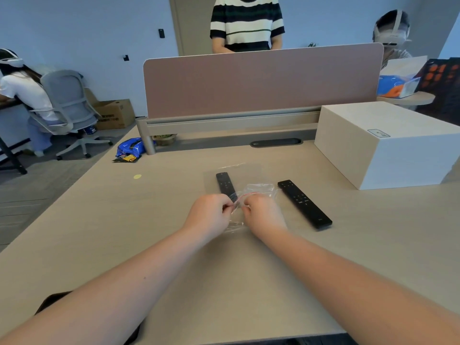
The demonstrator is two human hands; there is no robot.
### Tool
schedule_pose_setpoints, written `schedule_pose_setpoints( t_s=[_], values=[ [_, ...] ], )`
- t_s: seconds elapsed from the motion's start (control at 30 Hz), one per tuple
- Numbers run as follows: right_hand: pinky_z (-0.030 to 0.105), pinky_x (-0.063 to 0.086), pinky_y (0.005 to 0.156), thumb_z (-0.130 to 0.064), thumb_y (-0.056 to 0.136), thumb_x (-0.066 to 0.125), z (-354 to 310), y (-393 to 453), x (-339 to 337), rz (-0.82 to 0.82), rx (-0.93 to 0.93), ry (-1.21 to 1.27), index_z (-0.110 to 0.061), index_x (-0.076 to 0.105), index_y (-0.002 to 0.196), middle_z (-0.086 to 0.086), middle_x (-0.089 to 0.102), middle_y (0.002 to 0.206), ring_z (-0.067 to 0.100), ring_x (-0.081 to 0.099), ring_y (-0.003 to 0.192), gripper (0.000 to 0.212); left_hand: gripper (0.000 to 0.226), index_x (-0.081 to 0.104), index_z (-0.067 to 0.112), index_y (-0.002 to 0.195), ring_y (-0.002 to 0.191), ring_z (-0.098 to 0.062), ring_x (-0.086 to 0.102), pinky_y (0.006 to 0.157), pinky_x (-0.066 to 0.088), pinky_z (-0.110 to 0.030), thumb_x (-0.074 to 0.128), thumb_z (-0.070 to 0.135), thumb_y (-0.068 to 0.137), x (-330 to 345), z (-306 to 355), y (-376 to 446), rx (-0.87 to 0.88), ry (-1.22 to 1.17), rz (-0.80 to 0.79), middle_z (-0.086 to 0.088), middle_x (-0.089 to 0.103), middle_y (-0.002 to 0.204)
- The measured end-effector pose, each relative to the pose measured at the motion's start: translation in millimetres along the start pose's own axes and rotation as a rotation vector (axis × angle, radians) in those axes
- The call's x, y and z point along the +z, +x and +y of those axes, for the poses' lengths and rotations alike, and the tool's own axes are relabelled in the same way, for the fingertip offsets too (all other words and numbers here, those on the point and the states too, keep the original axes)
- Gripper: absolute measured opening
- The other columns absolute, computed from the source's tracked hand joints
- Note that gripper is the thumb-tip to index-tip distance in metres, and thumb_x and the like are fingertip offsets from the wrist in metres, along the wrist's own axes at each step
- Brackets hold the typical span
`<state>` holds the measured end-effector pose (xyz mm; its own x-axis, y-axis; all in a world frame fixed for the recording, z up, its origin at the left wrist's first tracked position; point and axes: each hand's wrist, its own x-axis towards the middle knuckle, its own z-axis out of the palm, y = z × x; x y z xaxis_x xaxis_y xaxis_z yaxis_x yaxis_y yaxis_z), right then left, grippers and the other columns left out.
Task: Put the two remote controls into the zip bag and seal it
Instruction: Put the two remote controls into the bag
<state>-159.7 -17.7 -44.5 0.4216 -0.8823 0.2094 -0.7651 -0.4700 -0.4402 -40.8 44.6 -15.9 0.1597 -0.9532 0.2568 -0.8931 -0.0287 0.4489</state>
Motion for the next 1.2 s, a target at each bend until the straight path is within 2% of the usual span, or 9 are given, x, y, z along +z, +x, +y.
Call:
schedule_pose_setpoints(
  t_s=[0.1,0.23,0.33,0.47,0.67,0.8,0.93,1.07,1.2],
  values=[
    [0.032,0.048,0.07,-0.016,0.094,0.047,19,-16,-15,0.078,-0.033,-0.004,-0.004,0.066,0.087,0.011,0.068,0.099,0.031,0.061,0.093,0.024,0.017,0.072,0.012,0.086,0.084,-0.03,0.063,0.072,0.05,-0.034,0.056,0.017,0.088,2,1,1,-0.014,0.012,0.004,-0.008,0.074,0.087],
    [0.039,0.05,0.081,-0.027,0.092,0.053,47,-32,-34,0.3,0.033,-0.077,-0.011,0.068,0.105,0.008,0.068,0.101,0.031,0.056,0.101,0.025,0.019,0.072,0.014,0.085,0.082,-0.029,0.062,0.068,0.048,-0.034,0.054,0.017,0.088,4,4,-1,-0.044,0.044,0.003,-0.006,0.073,0.086],
    [0.041,0.039,0.097,-0.044,0.089,0.051,66,-44,-44,0.183,0.307,-0.194,-0.023,0.048,0.13,0.005,0.056,0.125,0.029,0.043,0.122,0.046,0.019,0.071,0.014,0.082,0.078,-0.029,0.061,0.063,0.044,-0.033,0.054,0.019,0.088,2,7,-3,-0.048,0.048,0.026,-0.006,0.073,0.082],
    [0.04,0.039,0.095,-0.045,0.091,0.045,86,-54,-45,0.049,0.458,-0.261,-0.022,0.045,0.129,0.007,0.059,0.122,0.03,0.047,0.119,0.044,0.018,0.069,0.013,0.08,0.074,-0.031,0.059,0.058,0.04,-0.033,0.054,0.018,0.088,-5,13,-6,-0.033,0.067,0.064,-0.006,0.069,0.074],
    [0.038,0.051,0.082,-0.023,0.093,0.049,81,-58,-55,0.168,0.417,0.015,-0.014,0.055,0.123,0.012,0.067,0.107,0.034,0.056,0.103,0.032,0.018,0.068,0.014,0.088,0.081,-0.033,0.061,0.068,0.051,-0.04,0.05,0.011,0.088,-5,14,-7,-0.023,0.057,0.097,-0.007,0.072,0.083],
    [0.039,0.053,0.079,-0.02,0.092,0.053,59,-67,-71,0.292,0.286,0.192,-0.011,0.059,0.119,0.01,0.069,0.101,0.033,0.06,0.096,0.029,0.017,0.07,0.014,0.083,0.083,-0.034,0.062,0.066,0.047,-0.036,0.053,0.012,0.086,-2,11,-6,-0.06,0.05,0.107,-0.009,0.073,0.083],
    [0.025,0.045,0.084,-0.022,0.091,0.059,30,-75,-89,0.323,0.162,0.348,-0.013,0.06,0.124,0.005,0.069,0.112,0.023,0.061,0.104,0.034,0.018,0.072,0.009,0.084,0.086,-0.036,0.061,0.068,0.047,-0.035,0.055,0.011,0.085,-2,9,-3,-0.146,0.038,0.096,-0.015,0.073,0.087],
    [0.012,0.036,0.081,-0.02,0.087,0.065,17,-89,-99,0.267,-0.036,0.288,-0.014,0.068,0.116,0.001,0.072,0.109,0.018,0.061,0.104,0.03,0.02,0.072,0.006,0.081,0.081,-0.038,0.061,0.061,0.042,-0.033,0.052,0.011,0.083,-3,1,0,-0.222,0.054,0.067,-0.018,0.071,0.082],
    [0.021,0.042,0.082,-0.02,0.084,0.067,18,-101,-100,0.183,-0.177,0.136,-0.013,0.071,0.11,0.003,0.073,0.097,0.023,0.061,0.097,0.027,0.022,0.073,0.01,0.088,0.085,-0.036,0.061,0.066,0.047,-0.034,0.052,0.009,0.085,-6,-5,2,-0.26,0.023,0.097,-0.015,0.072,0.087]
  ],
)
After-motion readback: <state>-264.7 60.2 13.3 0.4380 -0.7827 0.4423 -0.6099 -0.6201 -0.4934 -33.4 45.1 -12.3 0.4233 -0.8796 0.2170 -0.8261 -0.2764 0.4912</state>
